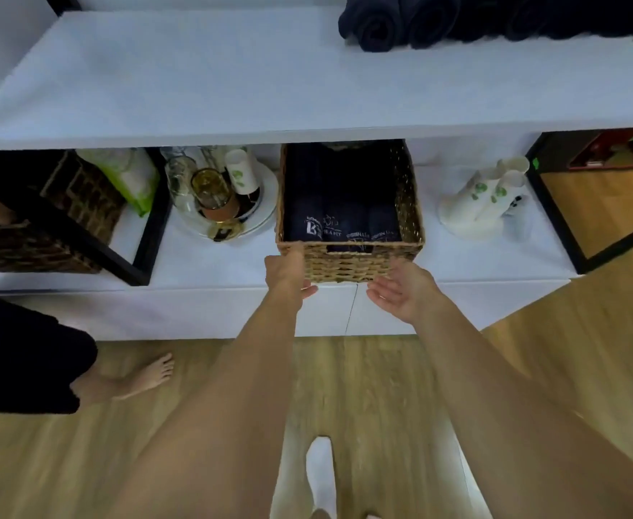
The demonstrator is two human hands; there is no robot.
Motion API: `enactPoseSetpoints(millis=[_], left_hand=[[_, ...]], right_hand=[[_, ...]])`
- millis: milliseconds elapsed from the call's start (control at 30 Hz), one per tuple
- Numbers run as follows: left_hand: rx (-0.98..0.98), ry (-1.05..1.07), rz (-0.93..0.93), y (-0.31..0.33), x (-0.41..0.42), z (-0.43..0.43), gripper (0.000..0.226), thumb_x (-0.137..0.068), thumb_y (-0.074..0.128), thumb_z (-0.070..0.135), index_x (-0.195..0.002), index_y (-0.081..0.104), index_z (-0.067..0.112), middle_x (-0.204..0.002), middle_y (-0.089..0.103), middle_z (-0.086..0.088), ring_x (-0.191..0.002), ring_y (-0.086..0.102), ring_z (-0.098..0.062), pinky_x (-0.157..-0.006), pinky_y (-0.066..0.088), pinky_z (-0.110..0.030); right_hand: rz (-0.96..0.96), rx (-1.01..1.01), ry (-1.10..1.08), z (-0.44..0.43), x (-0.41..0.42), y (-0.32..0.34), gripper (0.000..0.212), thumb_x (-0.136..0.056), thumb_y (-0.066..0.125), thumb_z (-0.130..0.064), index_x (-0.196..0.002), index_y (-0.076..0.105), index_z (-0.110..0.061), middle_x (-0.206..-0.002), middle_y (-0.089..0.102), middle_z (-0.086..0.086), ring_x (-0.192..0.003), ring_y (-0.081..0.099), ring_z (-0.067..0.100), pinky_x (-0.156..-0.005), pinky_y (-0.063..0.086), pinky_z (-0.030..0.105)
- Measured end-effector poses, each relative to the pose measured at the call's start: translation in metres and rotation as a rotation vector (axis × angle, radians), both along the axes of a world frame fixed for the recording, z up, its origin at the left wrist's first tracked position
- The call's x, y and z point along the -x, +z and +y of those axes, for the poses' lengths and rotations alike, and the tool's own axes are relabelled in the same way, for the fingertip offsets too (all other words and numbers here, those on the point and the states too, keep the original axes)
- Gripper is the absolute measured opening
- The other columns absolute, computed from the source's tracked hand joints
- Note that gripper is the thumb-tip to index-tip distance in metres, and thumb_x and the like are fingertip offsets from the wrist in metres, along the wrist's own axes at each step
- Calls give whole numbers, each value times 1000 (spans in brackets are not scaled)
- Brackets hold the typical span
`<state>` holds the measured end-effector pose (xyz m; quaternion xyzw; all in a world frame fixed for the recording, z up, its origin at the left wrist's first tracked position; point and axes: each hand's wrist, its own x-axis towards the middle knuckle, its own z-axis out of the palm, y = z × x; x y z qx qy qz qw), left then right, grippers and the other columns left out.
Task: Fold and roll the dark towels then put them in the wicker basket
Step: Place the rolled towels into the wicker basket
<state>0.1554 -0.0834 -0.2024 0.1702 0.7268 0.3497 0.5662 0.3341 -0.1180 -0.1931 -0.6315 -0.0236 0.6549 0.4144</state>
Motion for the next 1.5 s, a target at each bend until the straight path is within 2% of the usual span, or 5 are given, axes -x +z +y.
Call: enactPoseSetpoints(millis=[333,500,933,1133,1500], left_hand=[[67,147,-295,-50,8,68,9,-90,53,4,-99,54,6,-116,59,-20,-100,62,-37,-65,62,-44],[71,175,-326,-44,11,58,26,-90,46,-4,-114,53,4,-119,56,-22,-101,60,-42,-67,61,-49],[-28,201,-361,59,33,-169,35,-88,40,-2,-123,44,3,-136,36,-34,-114,42,-63,-57,59,-51],[-113,131,-331,136,50,-295,42,-90,38,4,-131,39,-2,-139,22,-46,-118,35,-67,-57,57,-50],[-392,88,-279,257,93,-370,47,-87,40,6,-133,40,2,-132,36,-40,-95,44,-67,-54,57,-46]], right_hand=[[10,66,-269,88,3,-49,34,-94,51,-6,-126,45,-14,-118,49,19,-105,53,40,-80,57,55],[-39,50,-265,73,6,-45,38,-90,48,4,-125,46,-11,-120,48,21,-107,52,42,-86,54,58],[-48,-83,-199,-138,20,56,54,-86,38,6,-137,38,-13,-134,39,19,-110,48,43,-75,51,66],[-36,-212,-118,-262,27,134,55,-87,37,0,-139,36,-15,-141,39,18,-117,48,46,-51,50,62],[-13,-440,-56,-335,68,271,49,-85,35,5,-131,37,-14,-125,41,17,-106,47,40,-90,46,67]])
